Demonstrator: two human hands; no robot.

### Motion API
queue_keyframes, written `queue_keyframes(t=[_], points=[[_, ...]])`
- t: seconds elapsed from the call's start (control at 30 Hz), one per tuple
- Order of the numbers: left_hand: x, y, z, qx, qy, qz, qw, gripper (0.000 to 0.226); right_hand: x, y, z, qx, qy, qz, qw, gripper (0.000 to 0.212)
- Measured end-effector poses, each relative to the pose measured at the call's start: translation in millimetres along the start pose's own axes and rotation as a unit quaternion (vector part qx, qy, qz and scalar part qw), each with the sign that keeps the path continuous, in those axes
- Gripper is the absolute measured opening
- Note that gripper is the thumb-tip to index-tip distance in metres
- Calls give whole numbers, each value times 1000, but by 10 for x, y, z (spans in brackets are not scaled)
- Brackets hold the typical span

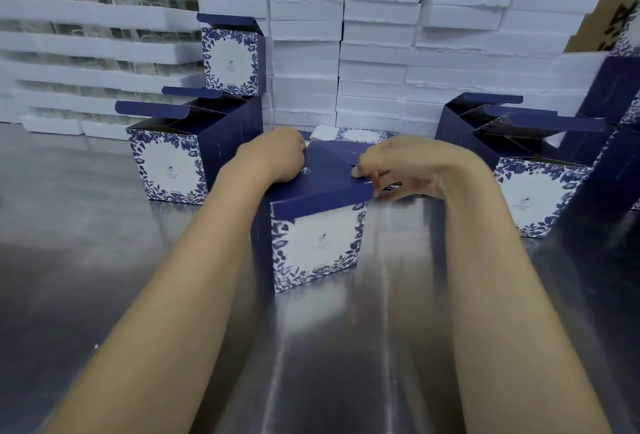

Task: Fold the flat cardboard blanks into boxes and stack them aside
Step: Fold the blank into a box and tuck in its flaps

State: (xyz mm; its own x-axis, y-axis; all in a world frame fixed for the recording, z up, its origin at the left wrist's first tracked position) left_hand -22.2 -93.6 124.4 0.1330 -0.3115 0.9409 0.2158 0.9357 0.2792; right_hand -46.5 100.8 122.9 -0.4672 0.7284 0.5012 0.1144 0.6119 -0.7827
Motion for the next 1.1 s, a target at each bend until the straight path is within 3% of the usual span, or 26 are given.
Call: queue_keyframes(t=[0.23, 0.37, 0.57, 0.67, 0.8, 0.9, 1.0, 1.1], points=[[-54, -24, 17, -25, 14, 2, 1000, 42, -229, -33, 121, -27, -6, 124, 992, 19], [-45, -20, 10, -42, 15, 7, 999, 40, -300, -28, 201, -27, 17, 173, 984, 3], [-63, -30, 10, -67, 16, 22, 997, 25, -396, -20, 332, -13, 92, 192, 977, 8], [-61, -40, 10, -48, 28, -5, 998, 27, -368, 4, 312, -16, 70, 184, 980, 10], [-26, -18, -2, -39, 105, -104, 988, 31, -313, -13, 295, -4, 84, 168, 982, 40], [84, -45, -42, -43, 150, -156, 975, 29, -225, -70, 241, 1, 104, 172, 980, 34], [249, -139, -125, -17, 154, -102, 983, 29, -121, -94, 208, 15, 135, 173, 976, 29], [388, -216, -236, 73, 96, -109, 987, 40, -96, -95, 170, 16, 128, 162, 978, 22]])
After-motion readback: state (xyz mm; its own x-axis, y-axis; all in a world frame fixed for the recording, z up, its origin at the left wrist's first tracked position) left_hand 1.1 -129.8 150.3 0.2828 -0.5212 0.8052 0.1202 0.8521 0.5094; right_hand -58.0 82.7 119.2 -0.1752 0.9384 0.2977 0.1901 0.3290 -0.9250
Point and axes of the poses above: each hand's wrist, its own z-axis towards the middle knuckle, its own x-axis out of the back of the hand, y = z × x, the point moved 1 cm from there along z, towards the middle knuckle, and after that the axes turned 14 degrees about -x, right-handed, at the moved point
